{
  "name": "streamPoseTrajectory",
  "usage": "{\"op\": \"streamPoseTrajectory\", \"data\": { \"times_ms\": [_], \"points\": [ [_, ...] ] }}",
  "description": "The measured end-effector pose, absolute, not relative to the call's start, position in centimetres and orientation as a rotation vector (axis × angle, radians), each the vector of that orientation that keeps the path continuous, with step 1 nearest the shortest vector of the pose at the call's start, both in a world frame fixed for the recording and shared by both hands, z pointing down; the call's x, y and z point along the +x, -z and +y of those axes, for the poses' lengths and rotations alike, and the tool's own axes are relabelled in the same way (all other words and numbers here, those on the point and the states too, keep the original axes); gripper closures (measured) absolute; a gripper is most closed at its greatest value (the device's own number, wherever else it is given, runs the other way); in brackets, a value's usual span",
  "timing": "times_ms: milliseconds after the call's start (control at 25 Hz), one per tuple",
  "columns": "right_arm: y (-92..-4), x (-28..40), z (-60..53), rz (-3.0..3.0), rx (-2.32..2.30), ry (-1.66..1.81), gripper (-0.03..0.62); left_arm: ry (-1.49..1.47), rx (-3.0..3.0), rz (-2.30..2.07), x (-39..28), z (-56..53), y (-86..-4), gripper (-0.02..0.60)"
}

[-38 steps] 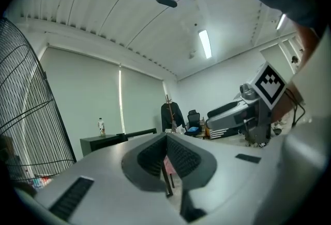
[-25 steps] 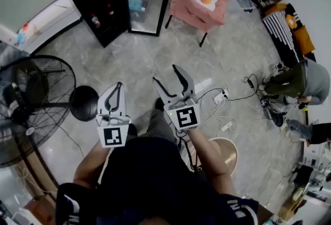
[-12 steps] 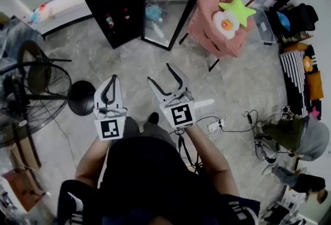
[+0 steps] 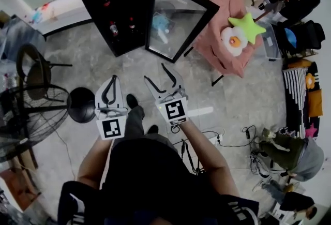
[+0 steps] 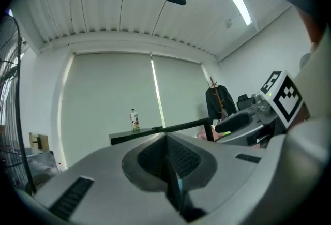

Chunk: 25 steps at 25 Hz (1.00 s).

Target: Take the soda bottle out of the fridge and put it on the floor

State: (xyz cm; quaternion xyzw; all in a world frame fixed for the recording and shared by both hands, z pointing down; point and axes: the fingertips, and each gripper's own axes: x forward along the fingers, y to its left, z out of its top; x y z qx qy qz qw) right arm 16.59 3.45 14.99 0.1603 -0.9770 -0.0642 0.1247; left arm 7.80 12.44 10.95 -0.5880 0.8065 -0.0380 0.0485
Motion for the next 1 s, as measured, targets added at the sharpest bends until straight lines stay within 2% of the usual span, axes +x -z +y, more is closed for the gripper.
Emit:
{"op": "streamPoseTrajectory", "data": {
  "times_ms": [560,760,1000],
  "points": [
    [-27.2,-5.4,-10.5,-2.763,0.38,0.098,0.301,0.155,-1.737,2.593,-10.6,0.2,-17.6,0.558],
    [-34.1,-9.6,-15.9,-2.738,0.351,0.063,0.303,0.166,-1.672,2.644,-13.8,-3.6,-20.7,0.558],
    [-45.7,-14.4,-21.2,-2.713,0.327,0.065,0.303,0.202,-1.562,2.709,-16.9,-6.2,-28.2,0.558]
  ]
}}
